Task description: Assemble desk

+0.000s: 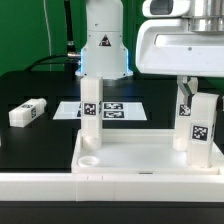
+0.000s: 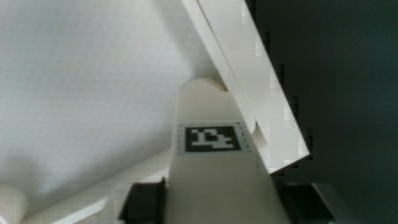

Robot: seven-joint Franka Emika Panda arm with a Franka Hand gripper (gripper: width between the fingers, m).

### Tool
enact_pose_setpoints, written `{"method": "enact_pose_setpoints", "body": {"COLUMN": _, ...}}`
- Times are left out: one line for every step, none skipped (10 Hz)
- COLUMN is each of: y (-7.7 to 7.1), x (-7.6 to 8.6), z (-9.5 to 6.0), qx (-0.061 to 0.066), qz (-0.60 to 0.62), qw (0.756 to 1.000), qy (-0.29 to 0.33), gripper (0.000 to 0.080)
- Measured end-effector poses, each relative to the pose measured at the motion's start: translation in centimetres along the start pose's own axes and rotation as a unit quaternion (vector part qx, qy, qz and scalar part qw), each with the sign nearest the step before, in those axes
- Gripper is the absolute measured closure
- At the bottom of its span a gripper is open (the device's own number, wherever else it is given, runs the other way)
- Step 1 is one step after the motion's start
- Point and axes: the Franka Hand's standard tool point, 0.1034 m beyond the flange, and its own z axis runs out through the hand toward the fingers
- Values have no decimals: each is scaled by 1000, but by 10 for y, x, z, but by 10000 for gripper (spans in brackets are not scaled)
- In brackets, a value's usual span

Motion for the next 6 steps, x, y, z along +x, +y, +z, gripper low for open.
{"method": "enact_pose_setpoints", "body": {"y": 0, "x": 0, "z": 0, "qx": 0, "qz": 0, "qw": 1000, "qy": 0, "gripper": 509}}
{"method": "enact_pose_setpoints", "body": {"y": 0, "x": 0, "z": 0, "qx": 0, "qz": 2, "qw": 1000, "qy": 0, "gripper": 509}}
{"method": "enact_pose_setpoints", "body": {"y": 0, "x": 0, "z": 0, "qx": 0, "qz": 13, "qw": 1000, "qy": 0, "gripper": 509}}
{"method": "enact_pose_setpoints", "body": {"y": 0, "x": 0, "z": 0, "qx": 0, "qz": 17, "qw": 1000, "qy": 0, "gripper": 509}}
{"method": "enact_pose_setpoints", "body": {"y": 0, "x": 1, "z": 0, "qx": 2, "qz": 59, "qw": 998, "qy": 0, "gripper": 509}}
{"method": "enact_pose_setpoints", "body": {"y": 2, "x": 2, "z": 0, "qx": 8, "qz": 113, "qw": 994, "qy": 1, "gripper": 509}}
